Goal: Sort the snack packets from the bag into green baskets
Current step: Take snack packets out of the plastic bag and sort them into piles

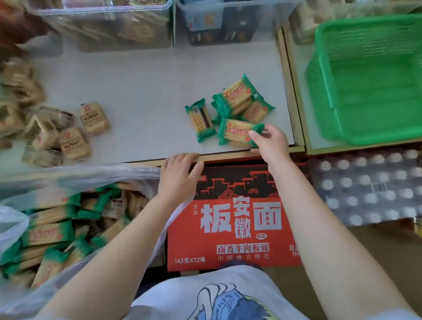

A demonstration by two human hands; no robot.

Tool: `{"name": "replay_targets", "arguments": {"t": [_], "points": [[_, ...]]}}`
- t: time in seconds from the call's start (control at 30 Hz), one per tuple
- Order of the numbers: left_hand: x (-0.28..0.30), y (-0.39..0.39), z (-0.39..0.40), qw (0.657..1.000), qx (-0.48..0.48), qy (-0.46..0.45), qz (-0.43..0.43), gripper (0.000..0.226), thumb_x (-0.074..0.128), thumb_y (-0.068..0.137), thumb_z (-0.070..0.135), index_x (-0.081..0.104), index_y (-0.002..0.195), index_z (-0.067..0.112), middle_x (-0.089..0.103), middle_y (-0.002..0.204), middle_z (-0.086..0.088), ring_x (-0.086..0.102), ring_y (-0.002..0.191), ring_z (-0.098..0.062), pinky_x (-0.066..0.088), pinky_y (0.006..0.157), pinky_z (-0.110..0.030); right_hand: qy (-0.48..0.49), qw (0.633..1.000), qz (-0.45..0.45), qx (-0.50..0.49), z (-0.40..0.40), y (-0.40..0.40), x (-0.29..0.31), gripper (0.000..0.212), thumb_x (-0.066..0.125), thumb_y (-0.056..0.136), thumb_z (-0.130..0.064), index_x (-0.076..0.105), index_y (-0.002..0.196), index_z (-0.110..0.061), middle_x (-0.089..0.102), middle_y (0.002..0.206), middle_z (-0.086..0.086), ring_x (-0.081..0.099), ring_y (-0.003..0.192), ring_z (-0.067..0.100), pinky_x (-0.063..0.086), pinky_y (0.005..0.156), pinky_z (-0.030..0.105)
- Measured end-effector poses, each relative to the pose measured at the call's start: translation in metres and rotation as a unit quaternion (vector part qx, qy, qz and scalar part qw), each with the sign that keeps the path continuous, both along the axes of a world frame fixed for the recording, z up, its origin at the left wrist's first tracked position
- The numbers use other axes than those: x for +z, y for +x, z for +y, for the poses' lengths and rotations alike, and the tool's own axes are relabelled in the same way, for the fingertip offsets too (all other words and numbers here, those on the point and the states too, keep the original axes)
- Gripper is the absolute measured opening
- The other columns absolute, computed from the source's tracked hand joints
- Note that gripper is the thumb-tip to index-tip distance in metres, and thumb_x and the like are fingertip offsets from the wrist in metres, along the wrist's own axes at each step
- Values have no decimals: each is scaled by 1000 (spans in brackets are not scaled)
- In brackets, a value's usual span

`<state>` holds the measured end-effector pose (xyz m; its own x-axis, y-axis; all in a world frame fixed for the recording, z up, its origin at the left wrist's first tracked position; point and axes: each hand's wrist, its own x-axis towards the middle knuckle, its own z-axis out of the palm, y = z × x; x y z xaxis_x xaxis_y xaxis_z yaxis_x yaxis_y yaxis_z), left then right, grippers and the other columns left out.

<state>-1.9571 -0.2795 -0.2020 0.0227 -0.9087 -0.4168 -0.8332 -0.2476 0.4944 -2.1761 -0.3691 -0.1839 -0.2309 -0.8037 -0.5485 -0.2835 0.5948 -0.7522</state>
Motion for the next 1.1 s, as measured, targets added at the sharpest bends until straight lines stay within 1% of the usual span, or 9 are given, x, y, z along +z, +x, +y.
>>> {"name": "replay_targets", "arguments": {"t": [0.17,0.4,0.5,0.63,0.77,0.87,0.93,1.0,1.1], "points": [[-2,-1,0,1000,12,-1,1,43,31,106,43,53,139,26,52,146,5,35,139,-17,17,117,-37,-25,998,56,20,-19,17,-20,18,63,98,-29,57,113,-20,64,115,1,66,105,19,59,89,41],[1,3,2,1000,-13,5,20,46,32,106,42,49,145,23,46,152,1,31,144,-17,14,122,-39,-21,992,127,-15,-27,26,-14,26,70,93,-34,52,101,-17,62,104,0,69,93,23,62,78,44],[12,14,10,998,13,-15,58,46,38,105,40,49,145,20,40,157,0,26,148,-17,18,121,-39,-25,987,157,-24,-4,29,3,34,71,91,-39,50,103,-15,59,100,-1,63,91,22,55,69,33],[30,62,58,985,113,-126,38,44,40,97,40,66,123,15,57,135,-4,44,129,-21,26,109,-32,-56,997,61,8,41,74,37,26,70,91,-39,56,94,-18,61,86,2,58,69,15,49,60,33],[21,147,142,973,218,-62,-48,45,41,97,38,67,118,8,61,121,-12,51,115,-31,37,99,-42,-24,979,-53,196,99,172,59,20,71,93,-27,59,90,-11,57,67,1,50,45,10,44,46,25],[11,206,206,954,260,51,-136,45,51,100,30,53,139,7,50,140,-19,42,130,-38,32,108,-49,60,924,-99,364,140,245,41,16,70,94,-22,60,90,-11,60,73,2,58,55,14,50,48,28],[6,237,239,947,270,74,-155,54,49,98,33,46,145,7,43,149,-22,37,137,-40,29,114,-51,108,895,-70,427,161,283,15,13,69,94,-24,62,92,-13,62,83,-2,62,66,12,53,53,24],[3,258,260,950,265,86,-143,60,42,96,42,44,148,12,39,154,-18,34,141,-37,26,116,-49,132,878,-31,459,178,311,-9,13,69,94,-29,64,98,-17,63,95,-3,63,85,14,52,65,24],[-1,273,276,962,227,101,-116,59,40,102,50,35,155,24,24,164,-4,18,151,-26,11,120,-42,184,845,17,502,204,343,-40,25,69,93,-34,66,112,-17,66,113,2,63,103,22,56,89,39]]}}
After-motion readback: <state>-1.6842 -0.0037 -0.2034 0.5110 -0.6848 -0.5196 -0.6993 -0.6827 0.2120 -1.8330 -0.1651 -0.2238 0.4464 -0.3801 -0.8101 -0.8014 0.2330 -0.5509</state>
